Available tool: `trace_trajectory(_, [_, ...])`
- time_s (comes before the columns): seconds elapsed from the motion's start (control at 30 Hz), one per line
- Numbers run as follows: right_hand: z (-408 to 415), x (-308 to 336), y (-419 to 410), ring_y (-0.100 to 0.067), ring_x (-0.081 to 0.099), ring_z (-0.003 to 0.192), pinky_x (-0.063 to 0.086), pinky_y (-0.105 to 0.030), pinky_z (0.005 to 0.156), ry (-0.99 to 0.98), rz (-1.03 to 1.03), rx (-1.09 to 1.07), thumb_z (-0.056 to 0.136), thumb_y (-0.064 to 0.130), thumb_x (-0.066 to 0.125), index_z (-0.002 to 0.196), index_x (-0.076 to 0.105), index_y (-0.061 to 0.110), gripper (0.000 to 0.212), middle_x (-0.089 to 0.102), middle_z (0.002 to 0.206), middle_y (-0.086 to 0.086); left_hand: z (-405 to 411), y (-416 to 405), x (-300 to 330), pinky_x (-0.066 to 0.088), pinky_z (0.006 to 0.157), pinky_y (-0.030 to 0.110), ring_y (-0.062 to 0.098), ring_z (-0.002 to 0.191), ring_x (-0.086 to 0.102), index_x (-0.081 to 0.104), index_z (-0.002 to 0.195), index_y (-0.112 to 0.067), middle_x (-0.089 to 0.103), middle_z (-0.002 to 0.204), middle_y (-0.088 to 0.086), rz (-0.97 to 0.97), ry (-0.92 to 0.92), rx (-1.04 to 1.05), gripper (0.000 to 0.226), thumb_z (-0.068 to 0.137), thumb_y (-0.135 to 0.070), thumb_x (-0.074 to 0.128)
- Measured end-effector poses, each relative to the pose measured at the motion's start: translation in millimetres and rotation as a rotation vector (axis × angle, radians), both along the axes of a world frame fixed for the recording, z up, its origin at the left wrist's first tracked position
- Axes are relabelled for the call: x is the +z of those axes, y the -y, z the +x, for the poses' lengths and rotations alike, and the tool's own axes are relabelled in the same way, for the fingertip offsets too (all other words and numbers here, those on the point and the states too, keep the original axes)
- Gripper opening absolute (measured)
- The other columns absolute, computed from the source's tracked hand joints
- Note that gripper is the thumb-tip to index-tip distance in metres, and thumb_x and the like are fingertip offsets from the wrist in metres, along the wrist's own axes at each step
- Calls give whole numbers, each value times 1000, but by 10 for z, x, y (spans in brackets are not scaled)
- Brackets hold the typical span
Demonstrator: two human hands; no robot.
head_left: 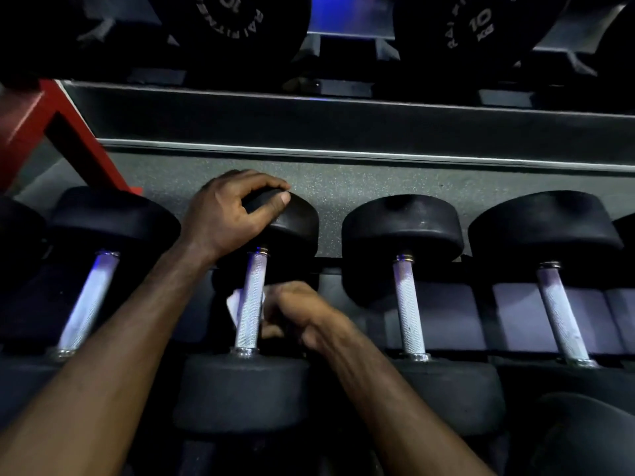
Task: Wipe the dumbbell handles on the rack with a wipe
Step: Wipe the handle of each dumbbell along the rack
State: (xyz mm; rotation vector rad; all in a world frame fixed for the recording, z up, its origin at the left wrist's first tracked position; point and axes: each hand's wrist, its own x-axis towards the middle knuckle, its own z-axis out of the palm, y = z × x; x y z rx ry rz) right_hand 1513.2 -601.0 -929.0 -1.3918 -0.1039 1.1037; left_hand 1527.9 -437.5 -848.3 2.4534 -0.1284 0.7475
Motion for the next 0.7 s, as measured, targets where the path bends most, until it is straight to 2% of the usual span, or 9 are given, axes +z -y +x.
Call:
trace_trajectory(0.1, [191, 24, -144, -30, 68, 87, 61, -40, 72, -67, 89, -255, 81, -17, 41, 98, 71, 3, 41, 71, 96, -18, -12, -12, -10, 54, 103, 44, 7, 116, 69, 79, 117, -32, 75, 118, -19, -5, 7, 18, 29, 99, -50, 65])
trace_trajectory(0.17, [123, -37, -73, -26, 70, 77, 61, -39, 69, -36, 37, -183, 81, -15, 43, 94, 73, -4, 35, 73, 94, -20, -15, -12, -13, 54, 102, 45, 7, 116, 69, 79, 117, -32, 76, 118, -19, -7, 4, 18, 29, 99, -50, 65])
trace_trajectory(0.23, [-31, -91, 35, -20, 65, 60, 61, -31, 57, 7, -58, 16, 85, -12, 44, 103, 73, -9, 34, 71, 88, -26, -6, 2, -7, 54, 102, 45, 7, 115, 70, 79, 117, -31, 76, 118, -18, -10, 7, 19, 29, 99, -49, 66])
trace_trajectory(0.27, [-67, -102, 44, -18, 61, 55, 58, -28, 50, 6, -70, 59, 86, -12, 43, 105, 72, -6, 35, 69, 82, -24, -4, 9, 1, 54, 102, 45, 7, 115, 70, 79, 116, -30, 76, 117, -18, -12, 9, 22, 29, 99, -49, 66])
trace_trajectory(0.33, [-15, -71, -45, -19, 62, 59, 56, -31, 55, 1, -6, -20, 87, -13, 44, 103, 74, -3, 36, 67, 77, -15, -12, 21, 4, 55, 101, 44, 7, 114, 70, 80, 116, -30, 77, 117, -17, -11, 15, 25, 28, 99, -48, 66])
trace_trajectory(0.43, [172, 29, -210, -26, 68, 76, 56, -35, 67, -102, 134, -301, 85, -15, 41, 90, 73, 5, 38, 71, 83, -12, -9, 17, 6, 55, 101, 45, 6, 115, 70, 79, 116, -30, 77, 117, -17, -18, 10, 20, 27, 99, -47, 67])
trace_trajectory(0.5, [92, 73, -118, -20, 65, 68, 52, -30, 61, -33, 71, -256, 82, -14, 42, 87, 74, 5, 37, 72, 80, -9, 1, 13, 11, 55, 101, 45, 7, 115, 70, 79, 116, -31, 77, 117, -17, -19, 11, 18, 27, 99, -47, 67])
trace_trajectory(0.6, [-163, 49, 123, -11, 63, 53, 53, -25, 50, -4, 15, 1, 85, -14, 42, 87, 76, 4, 39, 74, 73, -7, 2, 15, 2, 56, 100, 45, 7, 114, 71, 80, 115, -30, 77, 116, -17, -10, 30, 29, 26, 99, -46, 67])
trace_trajectory(0.7, [-55, 91, 39, -11, 62, 56, 48, -27, 54, 22, 103, -109, 82, -18, 39, 92, 73, -3, 39, 74, 69, -1, 11, 19, 0, 56, 100, 45, 7, 114, 71, 80, 115, -30, 77, 116, -17, -14, 23, 15, 26, 99, -46, 68])
